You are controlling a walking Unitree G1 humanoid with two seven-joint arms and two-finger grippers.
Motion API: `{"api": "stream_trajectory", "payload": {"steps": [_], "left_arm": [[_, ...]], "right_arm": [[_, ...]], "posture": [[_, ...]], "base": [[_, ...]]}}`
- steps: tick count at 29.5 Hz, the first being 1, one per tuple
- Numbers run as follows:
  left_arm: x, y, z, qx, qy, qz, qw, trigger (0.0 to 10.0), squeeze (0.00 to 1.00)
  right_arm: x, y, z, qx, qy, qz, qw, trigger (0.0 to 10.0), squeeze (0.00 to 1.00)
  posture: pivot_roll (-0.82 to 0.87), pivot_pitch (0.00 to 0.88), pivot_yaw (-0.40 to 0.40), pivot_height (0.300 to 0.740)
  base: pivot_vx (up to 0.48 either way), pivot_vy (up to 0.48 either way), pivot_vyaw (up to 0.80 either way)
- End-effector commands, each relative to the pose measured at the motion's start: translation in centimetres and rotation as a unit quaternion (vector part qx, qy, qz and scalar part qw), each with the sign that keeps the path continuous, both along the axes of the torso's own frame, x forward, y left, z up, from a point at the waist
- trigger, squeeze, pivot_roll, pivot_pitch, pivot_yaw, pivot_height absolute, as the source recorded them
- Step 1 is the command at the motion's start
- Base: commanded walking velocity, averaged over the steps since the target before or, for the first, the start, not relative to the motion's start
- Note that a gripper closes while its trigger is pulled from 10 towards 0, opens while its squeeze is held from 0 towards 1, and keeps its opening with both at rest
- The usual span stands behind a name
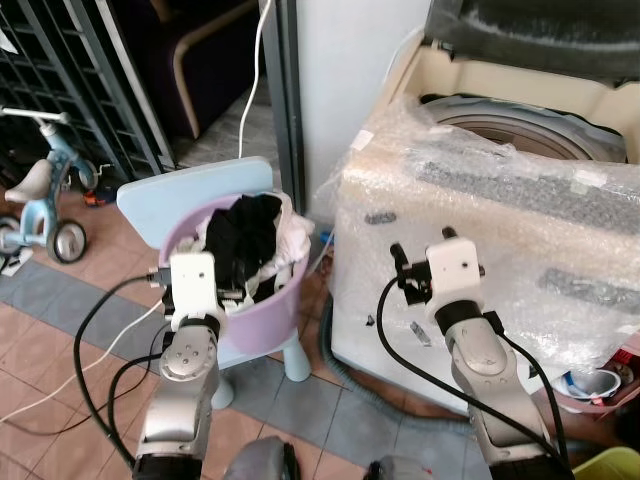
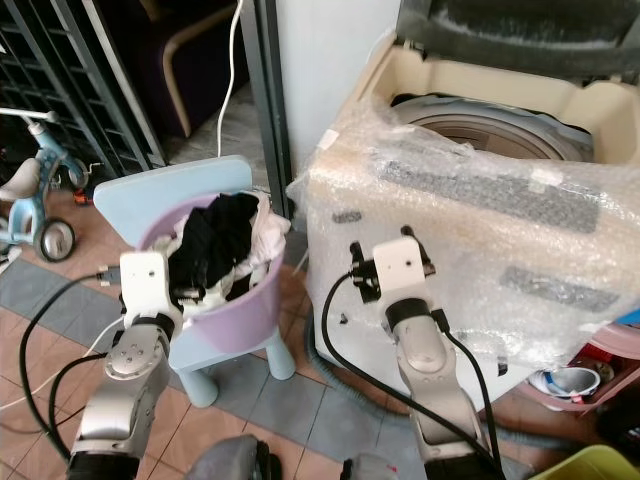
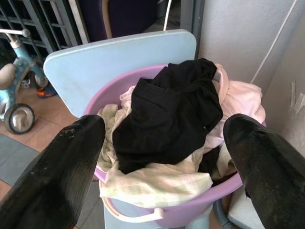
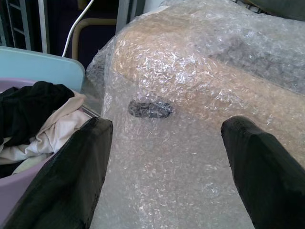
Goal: Clothes washing
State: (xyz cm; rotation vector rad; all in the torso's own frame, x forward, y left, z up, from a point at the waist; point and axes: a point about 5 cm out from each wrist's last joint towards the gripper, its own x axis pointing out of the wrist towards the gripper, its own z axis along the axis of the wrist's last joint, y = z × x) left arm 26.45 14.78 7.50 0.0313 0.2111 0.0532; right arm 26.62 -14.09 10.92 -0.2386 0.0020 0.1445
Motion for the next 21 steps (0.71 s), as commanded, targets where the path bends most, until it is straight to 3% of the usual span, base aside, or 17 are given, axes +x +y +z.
{"api": "stream_trajectory", "payload": {"steps": [1,6,8,13,21], "left_arm": [[0.30,0.58,0.94,0.013,-0.024,0.004,1.000,10.0,0.00],[0.29,0.56,0.78,0.005,-0.019,0.003,1.000,10.0,0.00],[0.31,0.25,0.91,0.003,-0.022,-0.019,1.000,10.0,0.00],[0.13,0.40,0.79,0.001,-0.021,-0.018,1.000,10.0,0.00],[-0.33,0.66,0.32,0.010,-0.003,-0.026,1.000,10.0,0.00]], "right_arm": [[0.05,0.66,0.36,0.014,-0.006,0.009,1.000,10.0,0.00],[0.02,0.41,0.36,0.018,-0.004,0.004,1.000,10.0,0.00],[0.05,0.27,0.38,0.020,-0.004,0.005,1.000,10.0,0.00],[0.38,0.14,0.22,0.019,0.003,0.006,1.000,10.0,0.00],[0.56,0.06,-0.18,0.006,0.023,0.032,0.999,10.0,0.00]], "posture": [[-0.05,0.050,0.034,0.740],[-0.06,0.045,0.038,0.740],[-0.06,0.050,0.040,0.740],[-0.05,0.048,0.039,0.740],[-0.05,0.049,0.032,0.740]], "base": [[0.000,0.000,0.80],[0.000,0.000,0.80],[0.000,0.000,0.60],[0.175,0.000,0.00],[0.405,0.000,0.00]]}}
